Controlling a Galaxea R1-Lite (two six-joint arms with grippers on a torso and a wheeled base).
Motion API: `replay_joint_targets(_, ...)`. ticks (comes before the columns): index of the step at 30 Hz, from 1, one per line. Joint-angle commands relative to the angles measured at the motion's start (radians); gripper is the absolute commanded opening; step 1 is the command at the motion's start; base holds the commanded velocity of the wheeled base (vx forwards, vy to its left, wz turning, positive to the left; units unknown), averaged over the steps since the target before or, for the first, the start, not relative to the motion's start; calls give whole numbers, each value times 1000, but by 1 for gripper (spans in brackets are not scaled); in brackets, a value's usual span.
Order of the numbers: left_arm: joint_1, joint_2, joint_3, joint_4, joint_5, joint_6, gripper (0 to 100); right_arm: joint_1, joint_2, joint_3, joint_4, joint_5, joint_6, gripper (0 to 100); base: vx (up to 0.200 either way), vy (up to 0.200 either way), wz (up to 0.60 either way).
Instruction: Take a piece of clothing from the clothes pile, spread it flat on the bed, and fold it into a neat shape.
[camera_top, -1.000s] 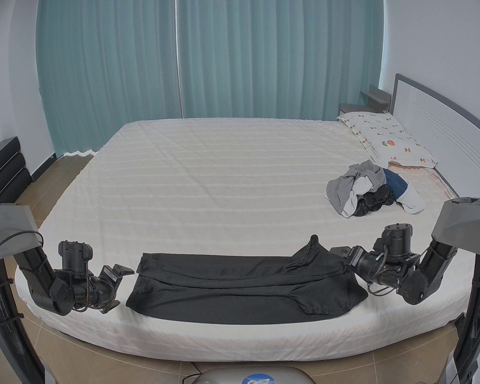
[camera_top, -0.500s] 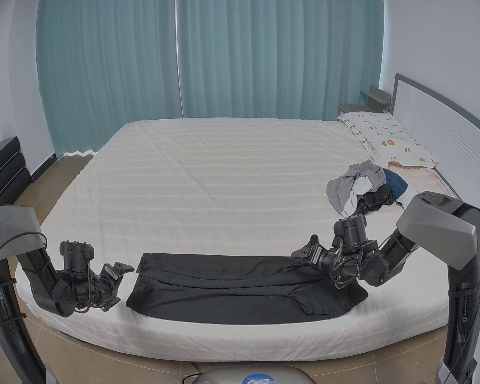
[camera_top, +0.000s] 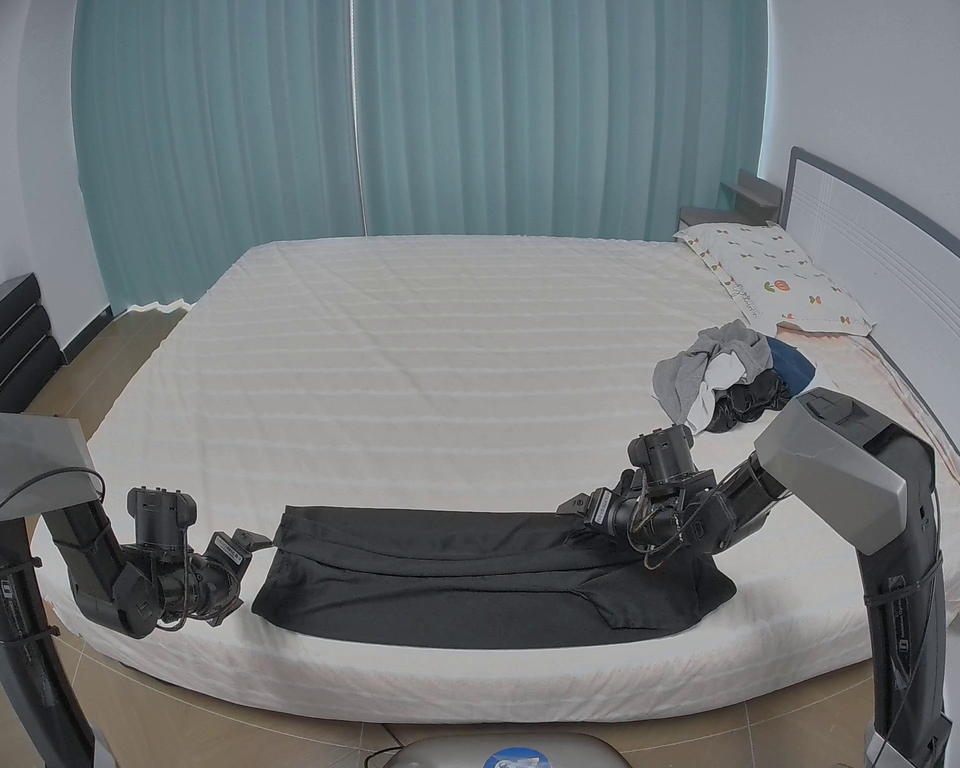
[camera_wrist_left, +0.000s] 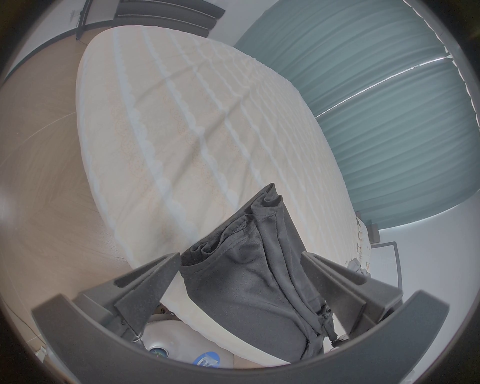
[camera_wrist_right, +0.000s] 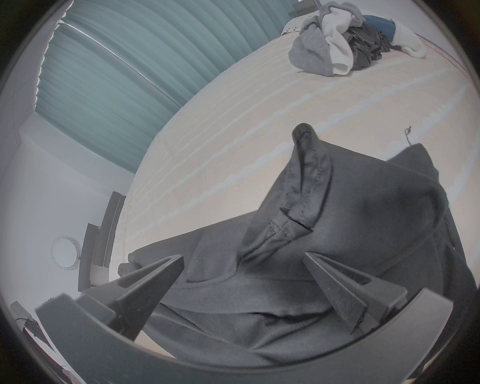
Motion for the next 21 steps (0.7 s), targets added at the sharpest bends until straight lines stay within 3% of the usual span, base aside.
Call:
replay_joint_targets(1,-2,7,0,-1,0,1,100,-3,48,-67,11,-2,-13,100,0,0,0)
replay_joint_targets(13,-3,9,1,-1,2,1,100,3,142,-300,39,-19,-3,100,0,0,0)
replay_joint_targets(21,-3,9,0,-1,2,1,100,14,174,-320,-75,-91,15,100,0,0,0)
